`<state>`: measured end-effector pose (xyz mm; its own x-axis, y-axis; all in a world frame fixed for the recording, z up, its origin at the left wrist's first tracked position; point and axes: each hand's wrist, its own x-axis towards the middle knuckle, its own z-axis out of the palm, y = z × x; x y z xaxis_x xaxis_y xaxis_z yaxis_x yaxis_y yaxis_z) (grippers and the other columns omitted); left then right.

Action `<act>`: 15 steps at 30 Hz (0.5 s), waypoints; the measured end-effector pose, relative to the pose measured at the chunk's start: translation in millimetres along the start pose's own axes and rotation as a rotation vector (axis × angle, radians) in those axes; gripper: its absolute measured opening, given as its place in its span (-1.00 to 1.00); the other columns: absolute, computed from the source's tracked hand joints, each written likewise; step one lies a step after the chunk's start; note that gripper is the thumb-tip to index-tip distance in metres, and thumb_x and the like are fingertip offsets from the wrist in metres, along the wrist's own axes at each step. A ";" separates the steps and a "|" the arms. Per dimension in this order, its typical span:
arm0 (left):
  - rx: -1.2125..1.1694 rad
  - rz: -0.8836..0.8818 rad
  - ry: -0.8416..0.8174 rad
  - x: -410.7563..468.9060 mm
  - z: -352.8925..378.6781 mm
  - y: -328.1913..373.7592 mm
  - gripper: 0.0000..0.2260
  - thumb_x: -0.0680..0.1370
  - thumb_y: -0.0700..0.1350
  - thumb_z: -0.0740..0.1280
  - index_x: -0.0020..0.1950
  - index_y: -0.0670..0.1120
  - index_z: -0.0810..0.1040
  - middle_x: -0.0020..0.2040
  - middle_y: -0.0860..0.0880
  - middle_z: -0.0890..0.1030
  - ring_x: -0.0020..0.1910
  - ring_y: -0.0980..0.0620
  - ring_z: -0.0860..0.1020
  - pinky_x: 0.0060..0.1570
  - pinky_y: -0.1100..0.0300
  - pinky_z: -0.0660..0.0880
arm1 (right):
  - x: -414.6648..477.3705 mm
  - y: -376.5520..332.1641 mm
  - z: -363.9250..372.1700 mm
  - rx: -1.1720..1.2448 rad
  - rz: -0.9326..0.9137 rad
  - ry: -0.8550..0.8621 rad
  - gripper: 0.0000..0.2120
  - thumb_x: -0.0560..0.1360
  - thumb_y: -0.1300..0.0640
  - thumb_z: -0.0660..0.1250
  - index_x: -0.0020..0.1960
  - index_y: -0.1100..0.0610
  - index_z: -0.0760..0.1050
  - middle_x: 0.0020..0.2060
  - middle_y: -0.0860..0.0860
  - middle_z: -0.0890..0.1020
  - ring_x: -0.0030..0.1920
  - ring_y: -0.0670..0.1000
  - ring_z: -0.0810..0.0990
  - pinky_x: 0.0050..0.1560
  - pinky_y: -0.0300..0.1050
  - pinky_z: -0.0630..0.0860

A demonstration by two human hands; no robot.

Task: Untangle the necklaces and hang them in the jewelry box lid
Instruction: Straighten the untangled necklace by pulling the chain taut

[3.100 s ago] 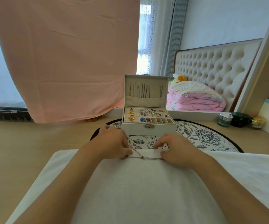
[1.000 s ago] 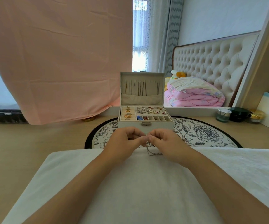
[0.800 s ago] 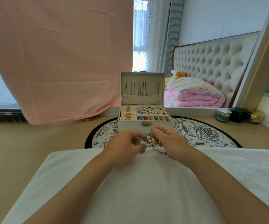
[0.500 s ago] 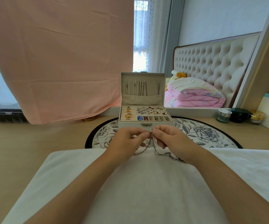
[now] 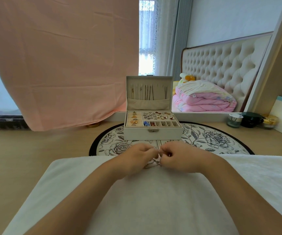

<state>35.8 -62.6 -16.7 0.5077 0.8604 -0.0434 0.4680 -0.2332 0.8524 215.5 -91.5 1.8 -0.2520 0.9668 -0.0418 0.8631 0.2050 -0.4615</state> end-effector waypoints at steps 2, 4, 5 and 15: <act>-0.041 -0.019 -0.015 1.1 -0.5 -0.4 -0.75 0.64 0.02 0.24 -0.04 -0.04 0.66 -0.11 0.03 0.59 -0.13 0.15 0.50 -0.06 0.24 0.41 | 0.1 0.9 -1.6 0.016 -0.038 0.091 -0.82 0.50 0.01 0.28 -0.23 0.01 0.56 -0.33 -0.02 0.58 -0.35 -0.05 0.49 -0.27 -0.06 0.49; -0.154 -0.039 0.021 1.9 -2.6 -2.6 -0.76 0.61 0.04 0.29 -0.03 -0.06 0.68 -0.08 0.00 0.62 -0.07 0.09 0.52 0.01 0.19 0.41 | 0.2 3.6 -3.5 0.170 -0.074 0.195 -0.81 0.49 0.03 0.34 -0.27 -0.12 0.64 -0.35 -0.13 0.61 -0.39 -0.15 0.47 -0.29 -0.17 0.47; -0.236 -0.023 0.029 2.9 -3.9 -5.3 -0.76 0.57 0.08 0.33 -0.07 -0.05 0.70 -0.10 -0.02 0.62 -0.07 0.06 0.52 0.03 0.16 0.41 | 0.5 4.2 -4.6 0.277 -0.083 0.241 -0.80 0.49 0.05 0.36 -0.26 -0.14 0.67 -0.36 -0.15 0.62 -0.38 -0.15 0.46 -0.29 -0.21 0.44; -0.457 0.090 0.191 7.3 8.4 -8.9 -0.84 0.65 -0.11 0.29 -0.06 -0.15 0.57 -0.20 -0.07 0.62 -0.17 0.00 0.56 -0.14 0.24 0.53 | -2.0 11.6 -14.1 1.230 0.040 0.026 -0.65 0.60 0.15 0.13 -0.37 0.10 0.32 -0.19 0.17 0.63 -0.27 0.08 0.52 -0.13 0.00 0.40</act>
<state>41.4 -58.0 -29.1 0.3699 0.9236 0.1004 0.0424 -0.1248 0.9913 232.1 -89.0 9.1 -0.2142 0.9747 -0.0638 -0.1206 -0.0912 -0.9885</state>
